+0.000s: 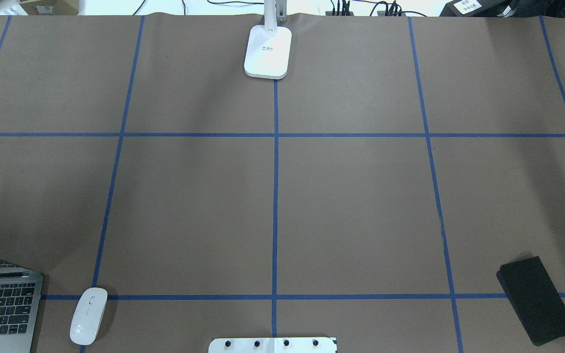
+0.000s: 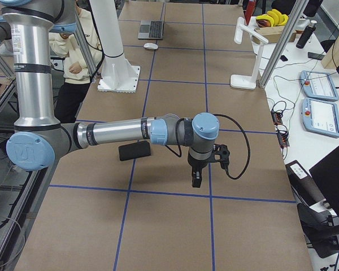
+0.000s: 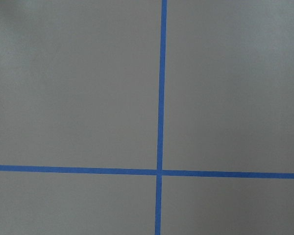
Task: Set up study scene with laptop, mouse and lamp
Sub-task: 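Lower the left gripper toward the silver laptop near the robot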
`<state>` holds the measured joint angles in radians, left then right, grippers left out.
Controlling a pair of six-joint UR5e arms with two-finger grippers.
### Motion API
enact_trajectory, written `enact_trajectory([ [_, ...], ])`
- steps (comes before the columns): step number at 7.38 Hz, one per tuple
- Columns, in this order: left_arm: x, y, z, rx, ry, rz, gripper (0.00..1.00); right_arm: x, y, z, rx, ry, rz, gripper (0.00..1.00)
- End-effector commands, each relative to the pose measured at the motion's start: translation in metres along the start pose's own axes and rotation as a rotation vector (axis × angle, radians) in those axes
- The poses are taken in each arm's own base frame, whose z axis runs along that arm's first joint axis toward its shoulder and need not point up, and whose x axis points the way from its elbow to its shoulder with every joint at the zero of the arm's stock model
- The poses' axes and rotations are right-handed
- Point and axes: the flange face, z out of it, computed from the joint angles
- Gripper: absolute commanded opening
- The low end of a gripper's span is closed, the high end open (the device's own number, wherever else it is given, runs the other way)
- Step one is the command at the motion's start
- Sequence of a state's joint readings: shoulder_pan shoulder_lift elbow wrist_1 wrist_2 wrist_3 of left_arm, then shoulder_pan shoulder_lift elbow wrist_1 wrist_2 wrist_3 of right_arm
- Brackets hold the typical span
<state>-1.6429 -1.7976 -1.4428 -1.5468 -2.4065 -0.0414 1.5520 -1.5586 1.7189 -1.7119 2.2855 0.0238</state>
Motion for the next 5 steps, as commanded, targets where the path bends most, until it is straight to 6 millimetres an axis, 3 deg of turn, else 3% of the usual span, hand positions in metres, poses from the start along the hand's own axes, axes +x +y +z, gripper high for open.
enact_trajectory([
  [1,0.005,0.011,-0.005,0.005,0.001,0.003,0.99,-0.013,-0.009,-0.013,0.02,-0.021,0.008,1.0],
  [3,0.002,0.048,-0.003,-0.021,0.003,-0.11,0.99,-0.013,-0.007,-0.013,0.031,0.002,-0.022,1.0],
  [5,-0.019,0.112,0.015,-0.059,-0.001,-0.351,0.99,-0.015,-0.007,-0.009,0.028,0.036,-0.018,1.0],
])
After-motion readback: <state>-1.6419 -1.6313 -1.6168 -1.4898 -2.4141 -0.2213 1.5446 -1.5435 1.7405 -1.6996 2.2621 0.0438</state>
